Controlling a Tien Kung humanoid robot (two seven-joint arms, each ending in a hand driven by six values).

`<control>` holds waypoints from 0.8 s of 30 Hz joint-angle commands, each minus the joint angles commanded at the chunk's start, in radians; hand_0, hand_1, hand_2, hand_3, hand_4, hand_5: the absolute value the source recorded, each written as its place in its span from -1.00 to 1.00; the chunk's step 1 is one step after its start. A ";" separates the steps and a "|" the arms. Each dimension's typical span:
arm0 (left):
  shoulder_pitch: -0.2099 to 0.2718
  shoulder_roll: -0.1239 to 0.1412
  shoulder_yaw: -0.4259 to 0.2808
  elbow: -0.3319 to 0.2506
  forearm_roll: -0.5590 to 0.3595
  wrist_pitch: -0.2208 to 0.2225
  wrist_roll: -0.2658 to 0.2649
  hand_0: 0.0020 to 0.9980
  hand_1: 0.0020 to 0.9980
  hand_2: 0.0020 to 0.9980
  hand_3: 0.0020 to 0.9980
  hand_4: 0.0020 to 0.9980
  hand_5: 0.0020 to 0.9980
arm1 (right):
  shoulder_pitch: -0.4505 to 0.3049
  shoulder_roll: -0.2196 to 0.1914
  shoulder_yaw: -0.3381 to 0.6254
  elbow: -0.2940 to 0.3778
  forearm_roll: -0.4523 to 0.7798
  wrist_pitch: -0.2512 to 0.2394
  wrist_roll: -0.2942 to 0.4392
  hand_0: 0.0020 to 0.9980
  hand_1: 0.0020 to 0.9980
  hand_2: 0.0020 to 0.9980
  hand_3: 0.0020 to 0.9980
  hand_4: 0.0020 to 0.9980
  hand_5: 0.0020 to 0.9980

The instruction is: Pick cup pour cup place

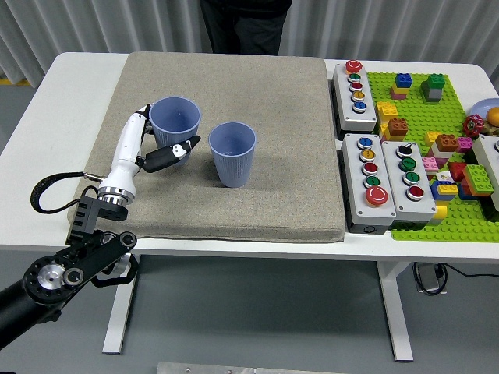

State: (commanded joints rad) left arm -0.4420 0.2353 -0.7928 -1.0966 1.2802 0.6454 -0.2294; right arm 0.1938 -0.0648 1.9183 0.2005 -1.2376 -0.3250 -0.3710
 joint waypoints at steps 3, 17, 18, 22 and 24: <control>0.016 -0.031 -0.021 0.017 -0.009 0.000 -0.031 -0.10 0.01 0.06 0.07 0.38 -0.82 | -0.001 0.001 0.000 0.000 0.001 -0.001 0.000 0.34 0.22 0.11 0.07 -1.00 -0.74; 0.049 -0.089 -0.045 0.135 -0.210 0.000 -0.187 -0.06 0.02 0.07 0.07 0.38 -0.80 | -0.007 0.008 0.001 0.000 -0.010 0.000 -0.005 0.34 0.22 0.11 0.07 -1.00 -0.74; 0.051 -0.090 -0.046 0.138 -0.209 0.000 -0.189 -0.06 0.02 0.07 0.07 0.38 -0.80 | -0.008 0.008 0.001 0.000 -0.011 0.000 -0.006 0.34 0.22 0.11 0.07 -1.00 -0.74; 0.056 -0.090 -0.041 0.150 -0.182 0.000 -0.192 -0.06 0.02 0.07 0.07 0.38 -0.80 | -0.011 0.009 0.004 0.000 -0.017 0.002 -0.008 0.34 0.22 0.11 0.07 -1.00 -0.74; 0.056 -0.090 -0.037 0.154 -0.182 0.000 -0.193 -0.05 0.02 0.08 0.07 0.38 -0.78 | -0.012 0.009 0.005 0.001 -0.020 0.003 -0.008 0.34 0.22 0.11 0.07 -1.00 -0.74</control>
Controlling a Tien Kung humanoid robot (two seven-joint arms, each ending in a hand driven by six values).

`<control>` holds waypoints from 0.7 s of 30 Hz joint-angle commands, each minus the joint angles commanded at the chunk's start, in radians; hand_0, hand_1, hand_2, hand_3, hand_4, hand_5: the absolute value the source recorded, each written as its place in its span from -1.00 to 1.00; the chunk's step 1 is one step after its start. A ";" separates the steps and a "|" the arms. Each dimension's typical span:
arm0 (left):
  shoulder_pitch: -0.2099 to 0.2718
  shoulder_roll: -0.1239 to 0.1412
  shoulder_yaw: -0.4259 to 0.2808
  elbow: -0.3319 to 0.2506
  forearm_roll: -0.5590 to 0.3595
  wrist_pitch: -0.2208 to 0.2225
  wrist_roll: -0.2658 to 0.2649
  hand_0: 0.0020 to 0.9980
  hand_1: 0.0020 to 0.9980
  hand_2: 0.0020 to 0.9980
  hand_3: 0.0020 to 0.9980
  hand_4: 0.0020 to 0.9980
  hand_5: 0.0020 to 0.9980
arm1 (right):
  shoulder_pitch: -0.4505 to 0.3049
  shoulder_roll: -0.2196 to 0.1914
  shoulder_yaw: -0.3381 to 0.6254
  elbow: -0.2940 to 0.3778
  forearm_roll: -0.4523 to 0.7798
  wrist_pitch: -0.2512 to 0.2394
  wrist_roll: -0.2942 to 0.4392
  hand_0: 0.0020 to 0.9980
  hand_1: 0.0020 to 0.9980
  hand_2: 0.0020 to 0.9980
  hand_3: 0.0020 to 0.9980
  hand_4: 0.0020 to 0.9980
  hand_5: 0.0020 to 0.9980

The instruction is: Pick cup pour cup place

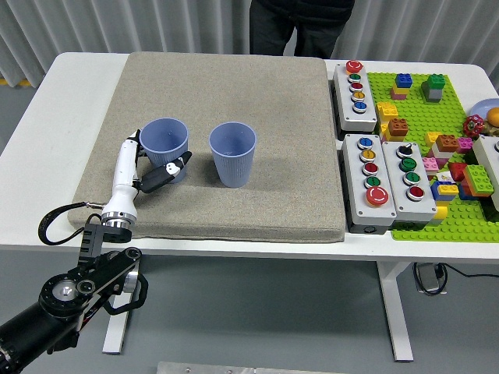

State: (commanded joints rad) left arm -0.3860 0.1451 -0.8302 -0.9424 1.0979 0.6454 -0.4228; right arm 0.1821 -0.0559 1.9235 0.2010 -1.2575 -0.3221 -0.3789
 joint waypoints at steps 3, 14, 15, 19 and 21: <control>0.001 0.000 0.003 0.003 -0.006 0.000 -0.007 -0.05 0.02 0.08 0.07 0.38 -0.78 | 0.000 0.000 0.001 0.000 -0.002 0.002 -0.001 0.34 0.22 0.11 0.07 -1.00 -0.74; 0.005 0.002 -0.009 0.008 -0.004 0.000 -0.034 0.12 0.22 0.35 0.22 0.50 -0.64 | 0.000 -0.001 0.004 0.000 -0.002 0.004 0.000 0.34 0.22 0.11 0.07 -1.00 -0.74; 0.005 0.003 -0.013 0.007 -0.002 0.000 -0.034 0.12 0.22 0.35 0.22 0.50 -0.64 | 0.000 -0.002 0.004 0.000 -0.003 0.005 0.000 0.34 0.22 0.11 0.07 -1.00 -0.74; 0.004 0.004 -0.019 0.006 0.004 0.000 -0.033 0.19 0.31 0.46 0.31 0.60 -0.56 | 0.001 -0.002 0.005 0.000 -0.004 0.006 0.000 0.34 0.22 0.11 0.07 -1.00 -0.74; 0.003 0.005 -0.022 0.005 0.006 0.000 -0.032 0.19 0.31 0.46 0.31 0.60 -0.56 | 0.002 -0.003 0.006 -0.001 -0.005 0.006 0.000 0.34 0.22 0.11 0.07 -1.00 -0.74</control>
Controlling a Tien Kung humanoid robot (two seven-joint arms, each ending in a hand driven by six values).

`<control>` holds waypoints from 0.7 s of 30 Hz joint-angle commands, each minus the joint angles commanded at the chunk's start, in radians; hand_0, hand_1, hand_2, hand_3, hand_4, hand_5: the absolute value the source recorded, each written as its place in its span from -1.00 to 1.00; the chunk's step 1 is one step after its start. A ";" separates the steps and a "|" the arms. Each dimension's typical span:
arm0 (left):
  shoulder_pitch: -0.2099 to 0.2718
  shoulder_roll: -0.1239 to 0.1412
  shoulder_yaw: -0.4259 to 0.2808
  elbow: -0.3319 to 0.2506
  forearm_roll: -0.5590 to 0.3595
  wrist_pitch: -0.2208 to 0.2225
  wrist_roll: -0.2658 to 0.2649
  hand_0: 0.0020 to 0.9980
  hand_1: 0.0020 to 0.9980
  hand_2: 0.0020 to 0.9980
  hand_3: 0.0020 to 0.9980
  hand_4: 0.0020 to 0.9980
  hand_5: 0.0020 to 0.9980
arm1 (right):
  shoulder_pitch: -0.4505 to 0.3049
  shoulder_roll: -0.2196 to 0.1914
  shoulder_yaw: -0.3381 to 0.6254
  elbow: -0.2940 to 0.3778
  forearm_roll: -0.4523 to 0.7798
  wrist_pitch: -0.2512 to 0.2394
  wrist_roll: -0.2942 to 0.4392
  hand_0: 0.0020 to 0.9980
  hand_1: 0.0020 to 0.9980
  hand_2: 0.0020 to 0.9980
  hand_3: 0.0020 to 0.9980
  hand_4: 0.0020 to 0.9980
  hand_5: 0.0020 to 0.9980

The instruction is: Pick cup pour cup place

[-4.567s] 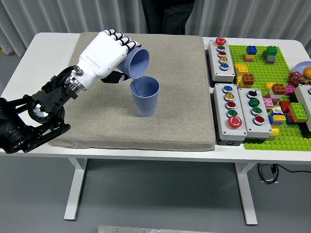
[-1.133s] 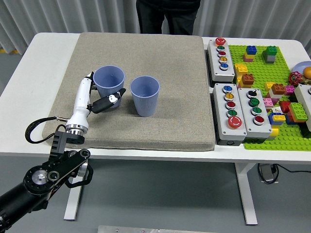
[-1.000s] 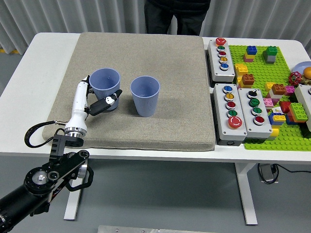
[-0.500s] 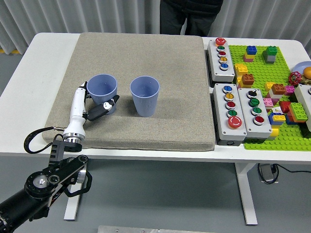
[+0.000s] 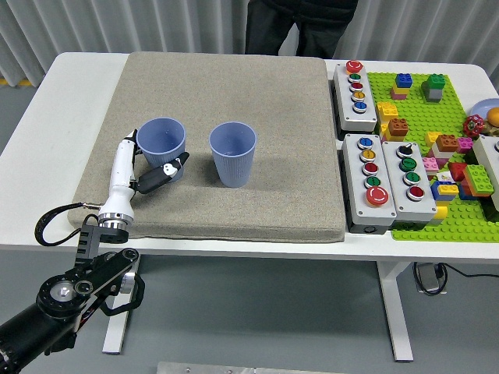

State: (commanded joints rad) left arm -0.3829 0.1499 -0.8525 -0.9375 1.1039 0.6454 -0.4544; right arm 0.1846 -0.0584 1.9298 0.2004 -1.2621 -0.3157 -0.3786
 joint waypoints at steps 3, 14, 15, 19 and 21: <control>-0.002 0.000 -0.002 -0.001 0.002 0.000 0.001 0.25 0.40 0.59 0.34 0.68 -0.45 | 0.002 0.000 0.000 0.000 0.002 0.000 0.000 0.34 0.22 0.11 0.07 -1.00 -0.74; -0.004 0.001 -0.004 -0.002 0.014 0.000 0.011 0.29 0.43 0.61 0.37 0.73 -0.39 | 0.005 -0.001 -0.004 0.000 0.008 -0.002 0.002 0.34 0.22 0.11 0.07 -1.00 -0.74; -0.004 0.001 -0.004 -0.002 0.015 0.000 0.012 0.29 0.43 0.61 0.37 0.73 -0.39 | 0.005 -0.001 -0.004 0.000 0.008 -0.002 0.002 0.34 0.22 0.11 0.07 -1.00 -0.74; -0.004 0.001 -0.004 -0.002 0.025 0.000 0.024 0.29 0.43 0.61 0.37 0.73 -0.39 | 0.005 -0.002 -0.004 0.000 0.008 -0.003 0.003 0.34 0.22 0.11 0.07 -1.00 -0.74; -0.003 0.001 -0.005 -0.002 0.026 0.000 0.029 0.30 0.44 0.65 0.39 0.66 -0.48 | 0.004 -0.002 -0.004 0.000 0.008 -0.003 0.003 0.34 0.22 0.11 0.07 -1.00 -0.74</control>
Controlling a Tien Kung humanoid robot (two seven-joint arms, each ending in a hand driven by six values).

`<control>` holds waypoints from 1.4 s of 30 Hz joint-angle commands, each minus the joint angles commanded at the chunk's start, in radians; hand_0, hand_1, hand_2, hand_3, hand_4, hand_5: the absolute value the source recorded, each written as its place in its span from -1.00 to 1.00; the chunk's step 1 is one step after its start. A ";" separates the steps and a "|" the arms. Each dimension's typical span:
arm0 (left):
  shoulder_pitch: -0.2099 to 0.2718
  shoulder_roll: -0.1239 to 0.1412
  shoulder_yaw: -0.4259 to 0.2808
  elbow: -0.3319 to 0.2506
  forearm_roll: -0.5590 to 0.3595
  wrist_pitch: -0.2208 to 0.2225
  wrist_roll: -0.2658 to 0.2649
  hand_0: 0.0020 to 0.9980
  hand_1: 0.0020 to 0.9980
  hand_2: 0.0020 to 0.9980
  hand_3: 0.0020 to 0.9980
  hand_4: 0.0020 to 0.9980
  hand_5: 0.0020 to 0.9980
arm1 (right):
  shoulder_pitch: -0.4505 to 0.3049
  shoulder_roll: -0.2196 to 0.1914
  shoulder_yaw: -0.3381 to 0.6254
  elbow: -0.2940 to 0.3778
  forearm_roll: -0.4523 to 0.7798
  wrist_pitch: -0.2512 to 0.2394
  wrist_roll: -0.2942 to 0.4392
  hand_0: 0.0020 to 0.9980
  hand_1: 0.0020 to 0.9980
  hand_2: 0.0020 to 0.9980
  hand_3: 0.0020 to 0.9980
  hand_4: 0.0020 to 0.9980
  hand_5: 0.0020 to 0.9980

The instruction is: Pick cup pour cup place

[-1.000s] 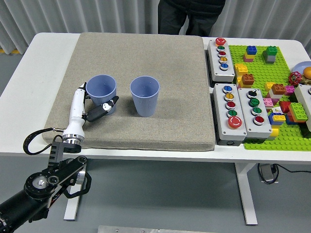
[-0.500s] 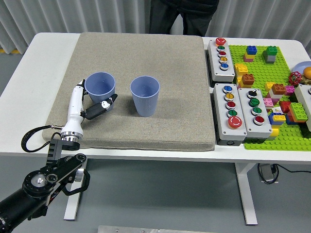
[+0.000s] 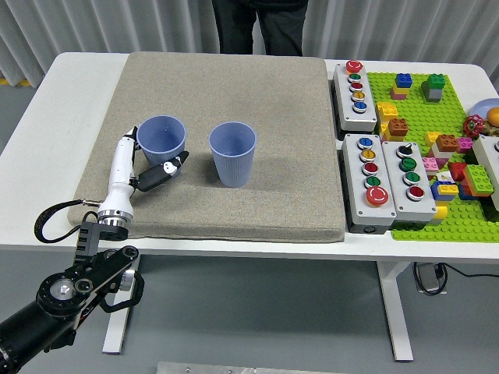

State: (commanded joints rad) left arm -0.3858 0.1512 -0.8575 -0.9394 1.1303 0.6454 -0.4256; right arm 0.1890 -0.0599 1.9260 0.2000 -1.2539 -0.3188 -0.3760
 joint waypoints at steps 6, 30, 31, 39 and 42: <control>-0.001 0.001 -0.004 -0.003 0.009 0.000 0.011 0.33 0.50 0.76 0.52 0.71 -0.41 | 0.001 0.000 -0.001 0.000 0.002 -0.001 0.000 0.34 0.22 0.11 0.07 -1.00 -0.74; 0.005 0.004 -0.028 -0.015 0.093 -0.005 0.071 0.69 0.81 1.00 1.00 1.00 0.07 | -0.001 -0.001 -0.001 0.001 -0.001 -0.004 -0.002 0.34 0.22 0.11 0.07 -1.00 -0.75; 0.008 0.004 -0.028 -0.017 0.095 -0.007 0.071 0.69 0.81 1.00 1.00 1.00 0.07 | -0.001 -0.001 -0.001 0.001 -0.001 -0.004 -0.002 0.34 0.22 0.11 0.07 -1.00 -0.75; 0.027 0.015 -0.049 -0.032 0.099 -0.010 0.066 0.73 0.84 1.00 1.00 1.00 0.07 | -0.006 0.000 0.000 0.002 -0.006 -0.003 -0.003 0.34 0.22 0.11 0.07 -1.00 -0.75; 0.033 0.018 -0.056 -0.033 0.096 -0.017 0.063 0.83 0.91 1.00 1.00 1.00 0.10 | -0.008 0.000 0.002 0.002 -0.009 -0.002 -0.004 0.34 0.22 0.11 0.07 -1.00 -0.75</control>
State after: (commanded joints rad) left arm -0.3526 0.1697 -0.9130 -0.9726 1.2258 0.6282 -0.3623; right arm 0.1807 -0.0602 1.9279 0.2017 -1.2629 -0.3209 -0.3798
